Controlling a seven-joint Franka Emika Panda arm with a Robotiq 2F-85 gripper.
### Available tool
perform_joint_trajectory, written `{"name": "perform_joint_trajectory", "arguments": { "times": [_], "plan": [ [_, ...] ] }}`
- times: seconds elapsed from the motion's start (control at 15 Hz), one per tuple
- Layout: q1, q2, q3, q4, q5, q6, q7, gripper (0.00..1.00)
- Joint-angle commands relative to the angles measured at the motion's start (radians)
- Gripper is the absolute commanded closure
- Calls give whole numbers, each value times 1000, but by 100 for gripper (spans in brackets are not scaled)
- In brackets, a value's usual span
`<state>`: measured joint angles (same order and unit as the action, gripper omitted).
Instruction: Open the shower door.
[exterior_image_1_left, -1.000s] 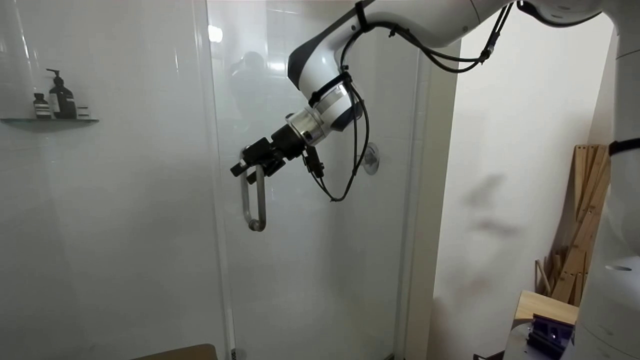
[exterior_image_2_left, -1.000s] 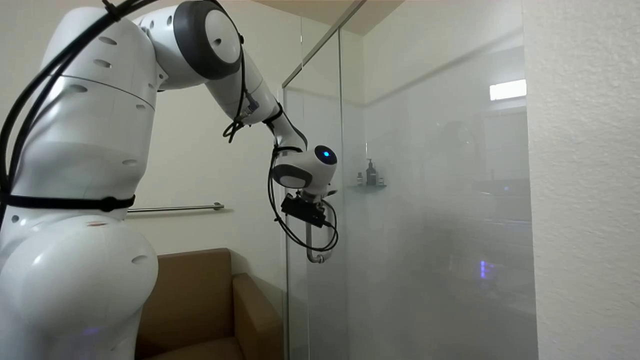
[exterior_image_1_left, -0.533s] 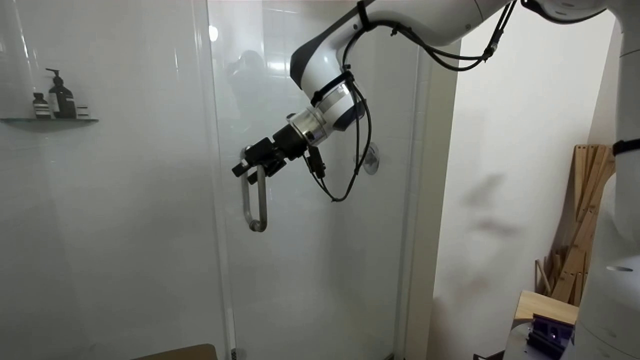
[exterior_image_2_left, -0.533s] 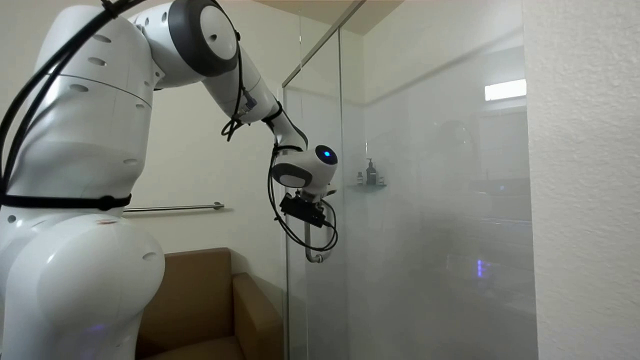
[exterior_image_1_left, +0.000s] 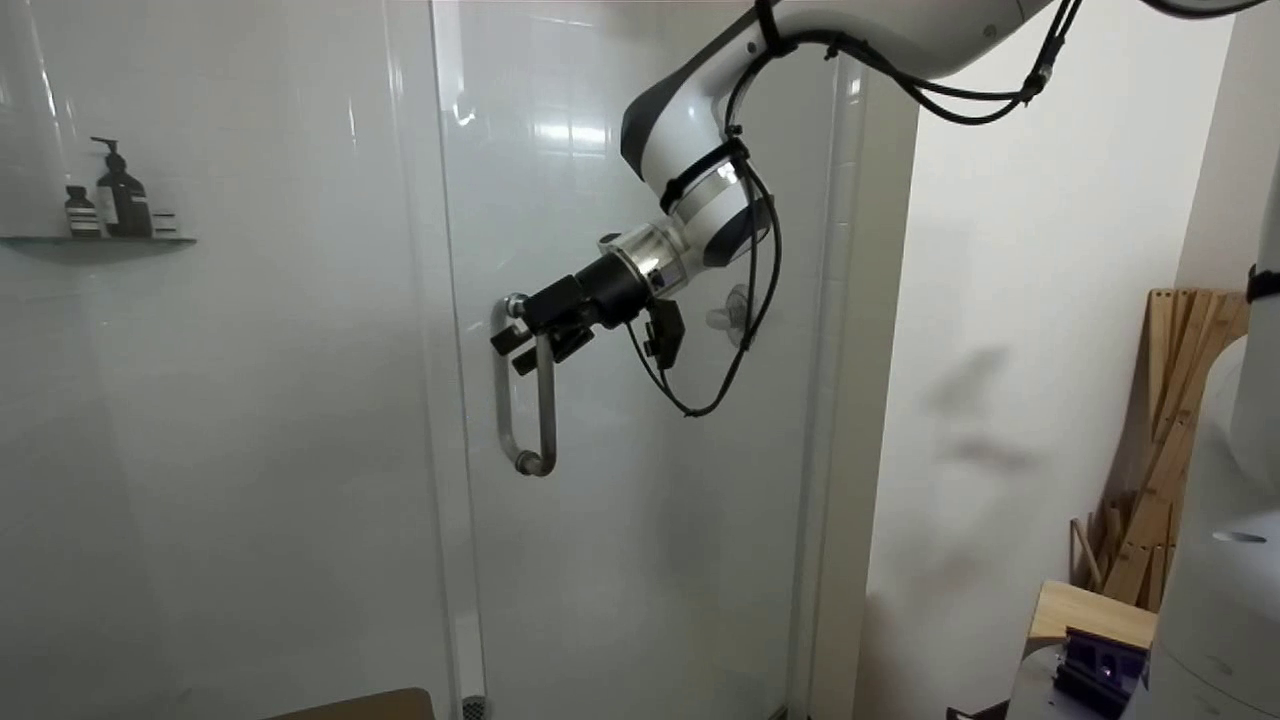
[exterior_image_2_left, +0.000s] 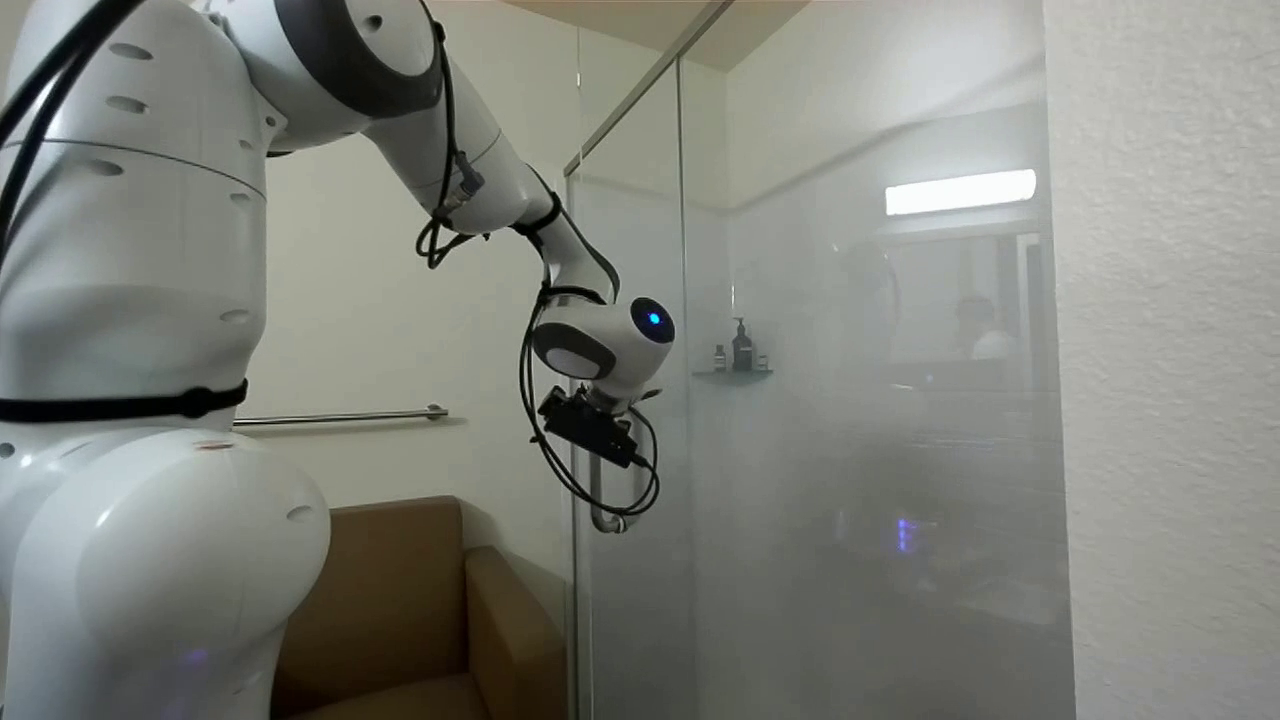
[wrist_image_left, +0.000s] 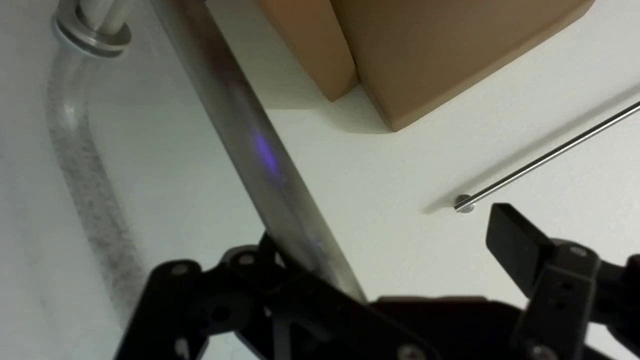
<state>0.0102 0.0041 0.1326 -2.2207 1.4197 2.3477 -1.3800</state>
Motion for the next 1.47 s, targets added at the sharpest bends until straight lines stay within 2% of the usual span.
{"name": "perform_joint_trajectory", "arguments": {
  "times": [0.0, 0.6, 1.4],
  "plan": [
    [46, -96, -5, -118, 42, -59, -39, 0],
    [49, -199, -25, -248, 36, -137, -59, 0],
    [22, -324, -94, -400, -31, -350, -60, 0]
  ]
}}
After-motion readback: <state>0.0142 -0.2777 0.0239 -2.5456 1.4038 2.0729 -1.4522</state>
